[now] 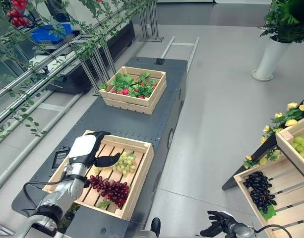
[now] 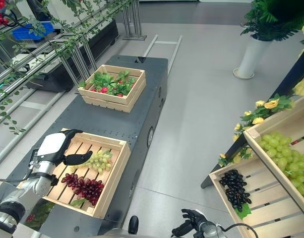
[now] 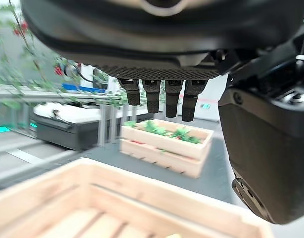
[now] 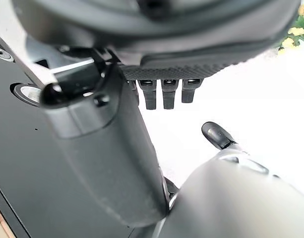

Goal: Pick up the fruits from the basket on one side to the basket on the other side

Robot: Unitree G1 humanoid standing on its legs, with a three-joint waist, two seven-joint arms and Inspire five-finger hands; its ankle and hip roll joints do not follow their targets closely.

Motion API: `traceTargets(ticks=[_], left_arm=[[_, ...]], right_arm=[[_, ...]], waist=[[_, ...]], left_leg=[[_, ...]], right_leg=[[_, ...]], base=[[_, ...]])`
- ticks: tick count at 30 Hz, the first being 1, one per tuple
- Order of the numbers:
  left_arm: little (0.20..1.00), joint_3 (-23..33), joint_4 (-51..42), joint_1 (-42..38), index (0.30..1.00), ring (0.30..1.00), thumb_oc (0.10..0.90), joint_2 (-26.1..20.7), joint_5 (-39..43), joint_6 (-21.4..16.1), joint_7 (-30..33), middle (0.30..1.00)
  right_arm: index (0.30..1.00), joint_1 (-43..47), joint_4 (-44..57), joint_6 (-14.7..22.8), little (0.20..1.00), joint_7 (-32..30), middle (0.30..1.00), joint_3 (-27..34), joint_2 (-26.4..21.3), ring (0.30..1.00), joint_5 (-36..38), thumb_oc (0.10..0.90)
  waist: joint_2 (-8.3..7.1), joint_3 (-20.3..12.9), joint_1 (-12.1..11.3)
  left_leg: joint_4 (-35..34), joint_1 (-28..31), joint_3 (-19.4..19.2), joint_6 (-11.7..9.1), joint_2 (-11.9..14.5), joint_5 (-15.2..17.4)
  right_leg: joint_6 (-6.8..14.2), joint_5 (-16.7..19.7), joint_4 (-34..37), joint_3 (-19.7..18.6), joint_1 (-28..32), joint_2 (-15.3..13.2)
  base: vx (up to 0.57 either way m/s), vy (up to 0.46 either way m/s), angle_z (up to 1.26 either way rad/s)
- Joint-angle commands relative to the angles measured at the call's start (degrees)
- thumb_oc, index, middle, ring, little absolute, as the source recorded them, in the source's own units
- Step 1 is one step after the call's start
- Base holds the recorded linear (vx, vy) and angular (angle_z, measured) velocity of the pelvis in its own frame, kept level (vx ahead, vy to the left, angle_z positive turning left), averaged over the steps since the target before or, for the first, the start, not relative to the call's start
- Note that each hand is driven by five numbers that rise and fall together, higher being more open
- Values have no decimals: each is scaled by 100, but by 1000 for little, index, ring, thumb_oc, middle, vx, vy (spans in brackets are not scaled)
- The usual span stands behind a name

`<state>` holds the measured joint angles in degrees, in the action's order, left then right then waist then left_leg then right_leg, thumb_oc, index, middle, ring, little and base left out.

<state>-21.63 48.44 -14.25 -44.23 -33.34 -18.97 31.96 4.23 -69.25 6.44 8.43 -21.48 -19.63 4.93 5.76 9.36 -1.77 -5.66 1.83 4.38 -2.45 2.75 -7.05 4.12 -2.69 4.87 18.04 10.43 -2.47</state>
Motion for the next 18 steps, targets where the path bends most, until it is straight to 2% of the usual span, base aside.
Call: traceTargets(ticks=[1, 3, 6, 11, 13, 16, 18], left_arm=[[900, 238, 149, -1206, 900, 900, 800, -579, -283, 352, 506, 900], [900, 242, 441, -1250, 900, 900, 800, -690, -182, 722, 472, 900], [900, 214, 783, -1344, 900, 900, 800, -685, -105, 1039, 652, 900], [900, -43, 1161, -1788, 900, 900, 800, -790, -248, 1123, 980, 900], [900, -115, 1184, -1853, 900, 900, 800, -812, -365, 1127, 1042, 900], [900, -320, 1252, -2075, 900, 900, 800, -829, -331, 1289, 1080, 900], [900, -339, 1267, -2109, 900, 900, 800, -830, -173, 1273, 1093, 900]], right_arm=[[900, 290, 301, 448, 900, 110, 900, -92, -146, 900, -1, 800], [900, 360, 425, 538, 900, 144, 900, -133, -220, 900, 67, 800], [900, 594, 478, 657, 900, 139, 900, -216, -308, 900, 230, 800], [900, 1263, 493, 750, 900, 1, 900, -326, -407, 900, 687, 800], [900, 1350, 510, 771, 900, -39, 900, -304, -416, 900, 756, 800], [900, 1682, 500, 835, 900, -159, 900, -296, -487, 900, 692, 800], [900, 1724, 491, 845, 900, -178, 900, -303, -493, 900, 635, 800]], waist=[[-106, 276, -16], [-95, 439, -14], [-94, 689, -44], [-171, 1229, -153], [-190, 1345, -161], [-267, 1675, -178], [-278, 1705, -184]], left_leg=[[144, 335, -264, 233, -396, 794], [340, 166, -297, 213, -382, 797], [564, -86, -296, 185, -401, 796], [1279, -779, -421, 145, -404, 865], [1502, -945, -443, 142, -405, 909], [2178, -1565, -567, 175, -422, 1013], [2256, -1641, -579, 182, -424, 1027]], right_leg=[[-235, -561, -1174, -159, -518, -235], [-262, -629, -1399, -106, -689, -273], [-337, -706, -1591, -84, -892, -276], [-465, -828, -2124, -38, -1462, -315], [-501, -881, -2296, -36, -1571, -324], [-588, -1011, -2956, -65, -2105, -383], [-598, -1033, -3056, -73, -2184, -393]], base=[[-1, 96, 5], [-35, 109, 2], [-76, 87, 0], [-140, 70, 5], [-66, 57, 10], [-126, 105, 21], [-47, 52, 14]])
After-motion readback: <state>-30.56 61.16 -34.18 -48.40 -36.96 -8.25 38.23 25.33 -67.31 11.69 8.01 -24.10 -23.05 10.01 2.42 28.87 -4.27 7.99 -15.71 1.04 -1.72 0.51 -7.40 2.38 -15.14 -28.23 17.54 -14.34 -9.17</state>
